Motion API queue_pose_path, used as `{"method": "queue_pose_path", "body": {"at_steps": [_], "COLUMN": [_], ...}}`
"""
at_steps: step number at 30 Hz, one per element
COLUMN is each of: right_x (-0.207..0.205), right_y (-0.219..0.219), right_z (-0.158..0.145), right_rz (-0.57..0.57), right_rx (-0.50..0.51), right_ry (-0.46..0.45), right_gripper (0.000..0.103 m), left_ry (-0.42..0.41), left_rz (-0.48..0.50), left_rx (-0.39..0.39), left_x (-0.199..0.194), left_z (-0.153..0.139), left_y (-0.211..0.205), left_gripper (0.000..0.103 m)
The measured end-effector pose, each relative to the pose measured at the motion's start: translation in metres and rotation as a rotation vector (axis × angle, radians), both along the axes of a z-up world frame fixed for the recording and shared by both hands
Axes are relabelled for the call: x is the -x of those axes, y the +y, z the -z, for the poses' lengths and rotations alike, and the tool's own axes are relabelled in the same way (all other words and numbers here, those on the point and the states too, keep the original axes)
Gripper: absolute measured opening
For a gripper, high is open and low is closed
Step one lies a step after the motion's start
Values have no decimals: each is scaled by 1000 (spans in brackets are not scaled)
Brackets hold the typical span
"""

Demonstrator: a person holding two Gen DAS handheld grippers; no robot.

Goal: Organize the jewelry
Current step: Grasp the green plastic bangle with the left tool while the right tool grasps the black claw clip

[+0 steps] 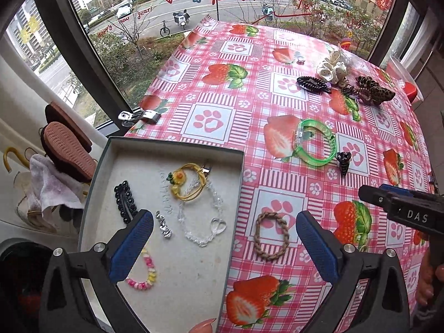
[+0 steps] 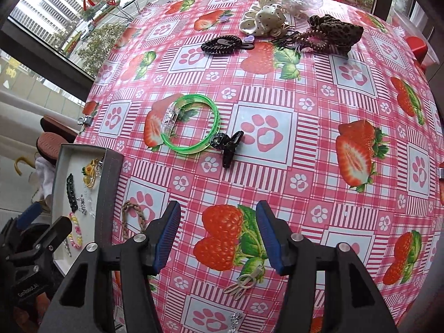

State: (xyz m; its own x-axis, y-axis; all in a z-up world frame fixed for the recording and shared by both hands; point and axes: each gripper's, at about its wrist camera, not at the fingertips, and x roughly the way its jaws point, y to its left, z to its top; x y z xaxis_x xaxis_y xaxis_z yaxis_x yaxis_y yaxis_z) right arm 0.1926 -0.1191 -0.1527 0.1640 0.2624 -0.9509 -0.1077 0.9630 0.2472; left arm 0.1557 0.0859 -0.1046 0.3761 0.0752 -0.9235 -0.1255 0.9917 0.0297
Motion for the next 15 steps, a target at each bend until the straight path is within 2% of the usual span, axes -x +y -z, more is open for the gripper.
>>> {"method": "queue_pose_path", "body": {"at_steps": [10, 15], "right_x": [-26, -33], "right_y": [3, 4], "right_z": [24, 32], "right_rz": [-61, -71], "right_rx": [17, 33], "right_ry": [-10, -27], "right_gripper": [60, 60], "left_ry": [13, 43], "left_rz": [50, 74], "left_rx": [-25, -3], "left_x": [-77, -103], "left_z": [19, 38], "left_y": [-34, -44], "left_gripper": [103, 103]}}
